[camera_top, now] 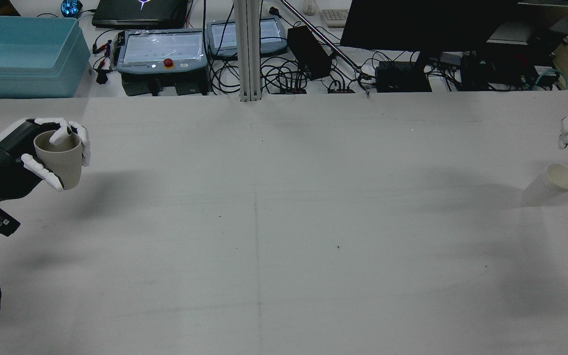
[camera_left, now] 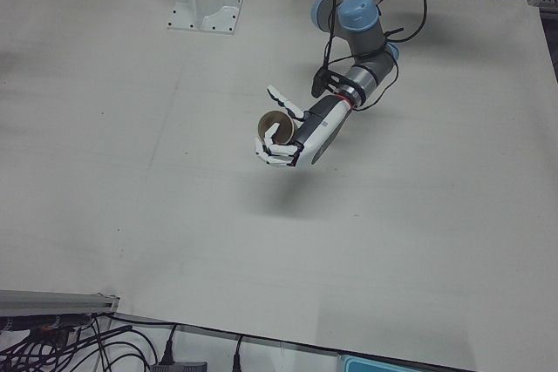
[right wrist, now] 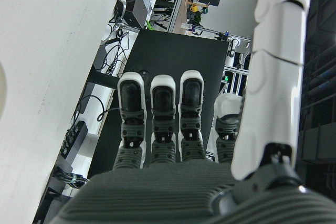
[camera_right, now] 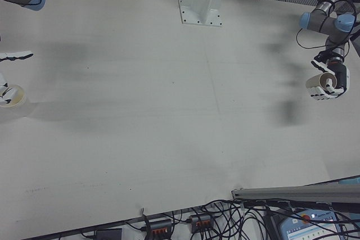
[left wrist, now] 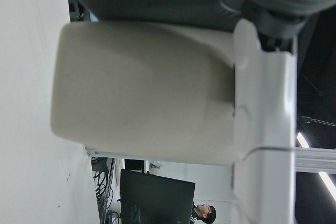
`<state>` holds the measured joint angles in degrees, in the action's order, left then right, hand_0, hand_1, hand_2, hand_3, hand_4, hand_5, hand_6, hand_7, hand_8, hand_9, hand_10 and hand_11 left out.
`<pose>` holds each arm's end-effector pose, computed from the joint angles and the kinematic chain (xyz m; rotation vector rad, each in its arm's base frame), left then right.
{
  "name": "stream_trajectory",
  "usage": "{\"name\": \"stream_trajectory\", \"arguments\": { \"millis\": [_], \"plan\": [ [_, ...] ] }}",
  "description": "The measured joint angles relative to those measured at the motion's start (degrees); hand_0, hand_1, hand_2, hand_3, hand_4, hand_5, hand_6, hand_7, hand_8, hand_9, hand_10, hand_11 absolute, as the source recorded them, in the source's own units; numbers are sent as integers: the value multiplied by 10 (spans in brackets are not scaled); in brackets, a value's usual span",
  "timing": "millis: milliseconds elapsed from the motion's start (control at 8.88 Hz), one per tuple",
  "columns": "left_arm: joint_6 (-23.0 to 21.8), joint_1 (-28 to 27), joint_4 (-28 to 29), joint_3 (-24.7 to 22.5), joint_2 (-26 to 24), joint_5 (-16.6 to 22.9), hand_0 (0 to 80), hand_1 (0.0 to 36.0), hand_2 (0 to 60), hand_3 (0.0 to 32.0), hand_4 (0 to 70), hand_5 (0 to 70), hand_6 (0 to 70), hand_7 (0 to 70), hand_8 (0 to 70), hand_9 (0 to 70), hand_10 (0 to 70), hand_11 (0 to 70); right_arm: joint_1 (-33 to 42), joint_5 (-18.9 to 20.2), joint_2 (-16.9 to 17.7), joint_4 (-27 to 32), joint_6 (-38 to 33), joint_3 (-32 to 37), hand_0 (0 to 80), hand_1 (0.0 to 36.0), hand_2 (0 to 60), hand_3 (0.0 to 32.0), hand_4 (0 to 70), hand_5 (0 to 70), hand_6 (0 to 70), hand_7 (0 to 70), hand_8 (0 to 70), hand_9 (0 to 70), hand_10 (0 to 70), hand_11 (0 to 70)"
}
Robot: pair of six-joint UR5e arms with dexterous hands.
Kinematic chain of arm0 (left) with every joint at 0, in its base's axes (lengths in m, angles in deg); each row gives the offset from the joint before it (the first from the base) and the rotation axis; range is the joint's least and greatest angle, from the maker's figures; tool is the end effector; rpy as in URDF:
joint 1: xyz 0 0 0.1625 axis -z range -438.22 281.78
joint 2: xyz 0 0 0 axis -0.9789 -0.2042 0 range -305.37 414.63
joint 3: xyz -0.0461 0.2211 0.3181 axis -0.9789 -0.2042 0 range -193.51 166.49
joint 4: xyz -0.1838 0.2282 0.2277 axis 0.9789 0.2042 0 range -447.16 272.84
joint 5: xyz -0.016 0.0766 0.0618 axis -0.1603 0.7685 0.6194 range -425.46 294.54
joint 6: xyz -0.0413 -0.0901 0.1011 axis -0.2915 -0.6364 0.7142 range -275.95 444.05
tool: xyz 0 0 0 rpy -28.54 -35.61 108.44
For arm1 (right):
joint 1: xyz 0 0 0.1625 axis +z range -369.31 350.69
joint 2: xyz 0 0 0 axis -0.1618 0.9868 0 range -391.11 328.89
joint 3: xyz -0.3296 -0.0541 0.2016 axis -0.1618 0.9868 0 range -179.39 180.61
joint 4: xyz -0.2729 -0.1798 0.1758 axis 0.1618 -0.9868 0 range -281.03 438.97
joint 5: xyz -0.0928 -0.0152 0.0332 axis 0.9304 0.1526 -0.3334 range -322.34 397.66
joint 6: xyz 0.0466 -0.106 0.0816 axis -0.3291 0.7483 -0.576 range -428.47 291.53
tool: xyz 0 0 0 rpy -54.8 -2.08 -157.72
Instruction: Pour water
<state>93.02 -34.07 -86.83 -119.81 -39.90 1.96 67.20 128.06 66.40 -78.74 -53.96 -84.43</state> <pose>0.2369 -0.4916 0.4741 -0.4431 2.3556 -1.6631 0.0252 -0.4624 0.6982 0.0133 -2.1875 1.7851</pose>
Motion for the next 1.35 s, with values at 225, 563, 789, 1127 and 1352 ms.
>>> {"name": "stream_trajectory", "arguments": {
  "millis": [225,563,789,1127,1352],
  "plan": [
    [-3,0,-24,-2,-12,1,800,360,600,0,665,700,700,700,700,700,700,700,-2,0,-1,61,0,67,648,199,124,0,366,697,394,441,404,498,270,409],
    [-10,-2,-74,-5,-46,2,800,358,600,0,653,700,700,700,700,700,700,700,19,0,-2,122,3,147,638,134,0,0,200,486,176,220,172,207,34,70],
    [-11,-16,-96,-5,-68,0,800,348,600,0,642,700,700,700,700,700,700,700,30,0,-10,157,5,207,628,128,0,0,200,424,142,183,123,138,18,46],
    [-11,-33,-105,-3,-79,-12,800,346,600,0,635,700,700,700,700,700,700,700,37,-4,-52,225,5,333,625,128,0,0,205,441,145,187,123,139,15,41],
    [-11,-37,-106,-1,-79,-14,800,334,600,0,624,700,700,700,700,700,700,700,39,-2,-85,233,18,374,635,148,0,0,188,405,129,147,92,94,0,1]
  ]
}}
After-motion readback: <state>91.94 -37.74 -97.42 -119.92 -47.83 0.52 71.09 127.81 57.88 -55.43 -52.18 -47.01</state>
